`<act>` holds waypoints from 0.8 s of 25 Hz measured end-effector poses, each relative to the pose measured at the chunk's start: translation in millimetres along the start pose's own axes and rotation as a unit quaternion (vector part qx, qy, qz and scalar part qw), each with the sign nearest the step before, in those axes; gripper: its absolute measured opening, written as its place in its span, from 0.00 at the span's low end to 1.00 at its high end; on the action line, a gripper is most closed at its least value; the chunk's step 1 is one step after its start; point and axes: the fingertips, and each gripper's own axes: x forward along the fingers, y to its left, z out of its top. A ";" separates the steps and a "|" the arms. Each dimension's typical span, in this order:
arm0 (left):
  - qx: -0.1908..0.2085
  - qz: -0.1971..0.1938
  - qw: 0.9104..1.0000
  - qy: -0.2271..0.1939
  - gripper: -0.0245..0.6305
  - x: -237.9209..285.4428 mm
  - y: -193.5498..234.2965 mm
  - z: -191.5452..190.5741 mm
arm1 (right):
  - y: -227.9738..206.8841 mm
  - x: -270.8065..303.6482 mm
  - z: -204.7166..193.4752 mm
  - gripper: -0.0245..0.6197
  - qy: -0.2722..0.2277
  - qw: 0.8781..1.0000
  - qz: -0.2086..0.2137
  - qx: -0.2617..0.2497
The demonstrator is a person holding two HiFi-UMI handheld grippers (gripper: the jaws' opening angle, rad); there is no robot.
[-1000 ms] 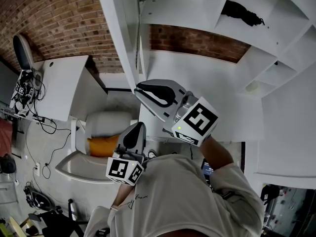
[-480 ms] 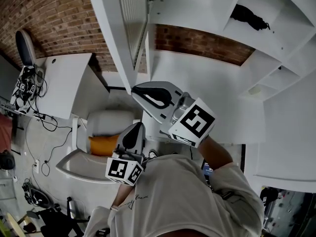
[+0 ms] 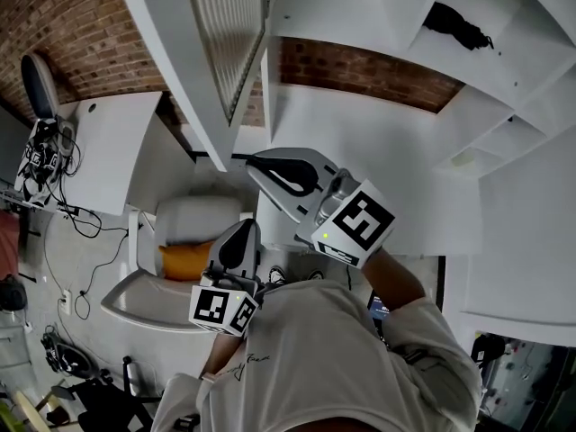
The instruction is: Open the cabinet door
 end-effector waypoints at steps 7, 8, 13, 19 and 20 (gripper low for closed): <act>-0.004 -0.021 1.000 0.014 0.06 11.8 -13.2 -8.1 | -19.9 -20.1 -9.7 0.08 0.011 0.999 -0.036 0.002; -0.004 -0.023 1.000 0.016 0.06 13.9 -14.6 -9.2 | -22.8 -23.5 -11.1 0.08 0.012 0.999 -0.041 0.003; 0.005 -0.033 0.999 0.023 0.06 24.6 -21.0 -11.0 | -36.3 -40.6 -18.0 0.08 0.017 0.998 -0.063 0.009; 0.008 -0.056 0.998 0.025 0.06 36.9 -35.4 -13.5 | -51.8 -65.3 -24.8 0.08 0.019 0.995 -0.092 0.016; 0.009 -0.058 0.998 0.027 0.06 38.9 -37.6 -14.0 | -54.4 -69.5 -26.2 0.08 0.020 0.995 -0.097 0.017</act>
